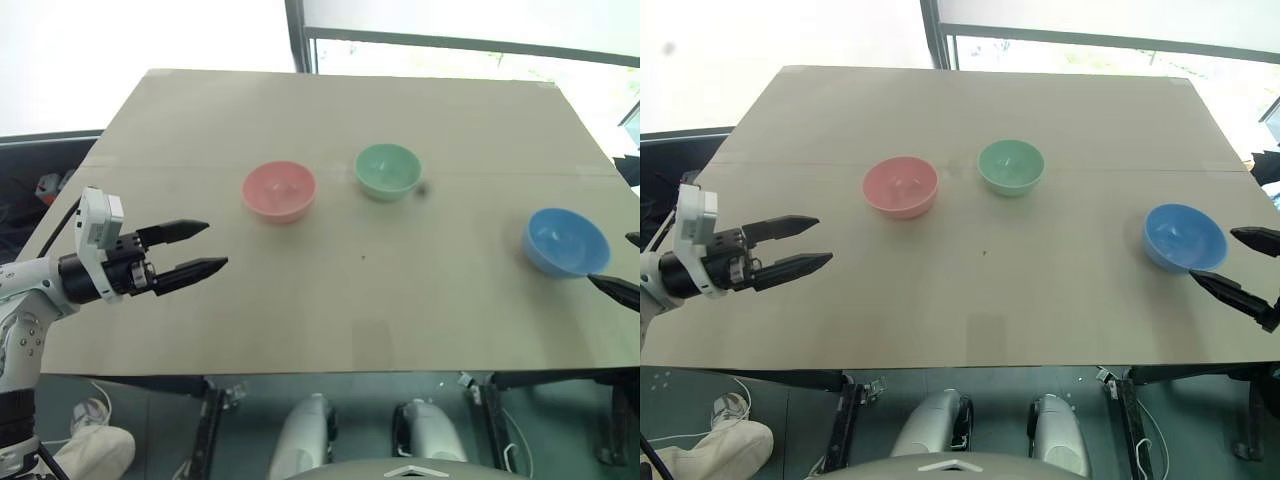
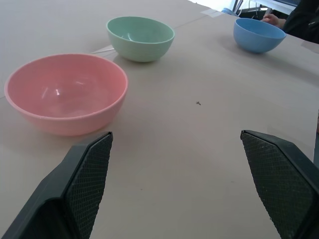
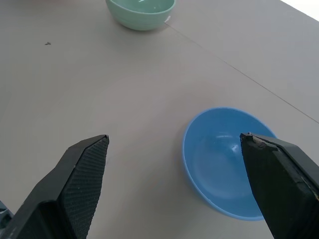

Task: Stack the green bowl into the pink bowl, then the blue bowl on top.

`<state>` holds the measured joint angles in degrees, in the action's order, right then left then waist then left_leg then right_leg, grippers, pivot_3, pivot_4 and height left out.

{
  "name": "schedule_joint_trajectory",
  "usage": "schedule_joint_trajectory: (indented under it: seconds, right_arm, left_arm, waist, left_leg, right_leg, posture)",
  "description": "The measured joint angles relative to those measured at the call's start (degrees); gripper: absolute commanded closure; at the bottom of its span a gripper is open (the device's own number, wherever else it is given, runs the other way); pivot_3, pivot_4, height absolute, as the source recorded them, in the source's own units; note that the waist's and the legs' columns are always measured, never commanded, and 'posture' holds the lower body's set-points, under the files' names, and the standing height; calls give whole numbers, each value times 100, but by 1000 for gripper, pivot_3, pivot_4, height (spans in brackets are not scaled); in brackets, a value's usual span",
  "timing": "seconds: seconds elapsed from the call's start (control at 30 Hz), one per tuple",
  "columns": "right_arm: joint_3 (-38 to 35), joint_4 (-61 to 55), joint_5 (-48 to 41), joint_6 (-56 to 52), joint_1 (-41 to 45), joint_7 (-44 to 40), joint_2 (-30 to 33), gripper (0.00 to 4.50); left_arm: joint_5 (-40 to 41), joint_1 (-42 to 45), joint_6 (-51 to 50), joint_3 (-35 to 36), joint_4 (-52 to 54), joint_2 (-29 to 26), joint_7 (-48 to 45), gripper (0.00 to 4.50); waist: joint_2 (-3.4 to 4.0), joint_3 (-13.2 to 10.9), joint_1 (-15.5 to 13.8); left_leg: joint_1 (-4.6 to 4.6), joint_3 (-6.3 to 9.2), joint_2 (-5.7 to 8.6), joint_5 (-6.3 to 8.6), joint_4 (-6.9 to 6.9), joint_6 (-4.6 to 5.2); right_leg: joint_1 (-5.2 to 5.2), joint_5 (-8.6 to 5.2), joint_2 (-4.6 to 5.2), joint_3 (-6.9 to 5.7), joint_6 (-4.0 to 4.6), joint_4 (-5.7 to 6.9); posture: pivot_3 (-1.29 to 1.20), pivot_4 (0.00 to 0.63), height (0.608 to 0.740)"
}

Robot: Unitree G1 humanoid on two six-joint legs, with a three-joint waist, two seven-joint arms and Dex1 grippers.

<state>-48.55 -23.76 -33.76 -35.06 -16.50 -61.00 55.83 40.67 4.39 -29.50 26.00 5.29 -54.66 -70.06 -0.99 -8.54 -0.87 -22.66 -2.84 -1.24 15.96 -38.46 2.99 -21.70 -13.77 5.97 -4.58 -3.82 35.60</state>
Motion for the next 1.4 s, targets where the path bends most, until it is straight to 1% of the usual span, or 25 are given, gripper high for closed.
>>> schedule_joint_trajectory:
  seconds: [0.43,0.67,0.73,0.77,0.8,0.83,0.87,0.97,1.07,1.1,1.17,1.3,1.4]
  right_arm:
    - [-46,-45,25,-48,-37,33,1,57]
    - [234,-26,133,39,370,241,12,57]
    - [490,-21,167,60,603,413,-10,57]
    - [646,-29,144,69,775,497,-73,57]
    - [672,-33,140,70,800,510,-80,57]
    - [811,-63,100,79,892,546,-123,57]
    - [1049,-134,5,138,1083,584,-264,57]
    - [1340,-302,-180,166,1154,532,-377,57]
    - [1774,-556,-330,316,1288,466,-500,57]
    - [1813,-568,-336,332,1313,464,-519,57]
    - [2264,-666,-416,413,1697,591,-833,57]
    - [2884,-811,-449,484,1968,787,-1147,57]
    - [3179,-877,-435,589,2102,900,-1291,57]
  left_arm:
    - [-13,242,11,-211,2,86,46,150]
    - [-26,385,18,-370,14,203,137,150]
    - [-130,471,88,-430,12,267,236,150]
    - [-268,639,192,-479,2,369,429,150]
    - [-285,663,205,-484,2,380,454,150]
    - [-416,765,256,-559,10,398,634,150]
    - [-705,979,269,-710,47,468,1020,150]
    - [-943,1191,195,-935,227,504,1476,150]
    - [-1294,1621,-22,-1346,451,547,2041,150]
    - [-1326,1641,-24,-1373,461,548,2063,150]
    - [-1765,1940,-145,-1886,479,499,2248,150]
    - [-2500,2214,-77,-2643,310,435,2302,150]
    - [-2879,2392,-63,-2939,63,478,2365,150]
  waist:
    - [0,0,3]
    - [-1,1,2]
    - [-1,0,5]
    - [-3,1,-2]
    - [-3,0,-4]
    - [-4,1,-6]
    - [-6,1,-9]
    - [-8,0,-7]
    - [-9,-1,-4]
    - [-10,-1,-2]
    - [-10,-1,9]
    - [-10,-2,4]
    - [-11,-3,-8]
  left_leg:
    - [1,-2,0,0,0,0]
    - [1,-1,1,0,-2,0]
    - [1,-3,2,0,-2,0]
    - [1,0,2,-1,-4,-1]
    - [0,0,2,-1,-5,-1]
    - [0,1,3,-1,-5,-1]
    - [-1,2,4,-1,-6,-1]
    - [-5,3,6,0,-7,0]
    - [-5,4,7,-1,-6,0]
    - [-5,4,7,0,-6,0]
    - [-2,0,7,-1,-9,-1]
    - [-3,0,7,-1,-8,-1]
    - [-10,2,8,-1,-9,0]
  right_leg:
    - [0,0,0,2,0,1]
    - [1,0,-1,2,0,4]
    - [-1,0,0,3,0,4]
    - [0,1,-1,0,0,5]
    - [1,1,-1,0,0,5]
    - [2,1,0,0,0,6]
    - [3,1,0,-1,-1,7]
    - [2,2,1,-1,-1,7]
    - [1,2,0,-3,-1,7]
    - [1,2,0,-3,-1,7]
    - [1,1,-3,0,-1,13]
    - [-2,1,-5,0,-1,14]
    - [-4,1,-5,-4,-1,14]
  posture:
    - [0,150,740]
    - [0,150,740]
    - [0,150,740]
    - [0,150,740]
    - [0,150,740]
    - [0,150,740]
    - [0,150,740]
    - [0,150,740]
    - [0,150,740]
    - [0,150,740]
    - [0,150,740]
    - [0,150,740]
    - [0,150,740]
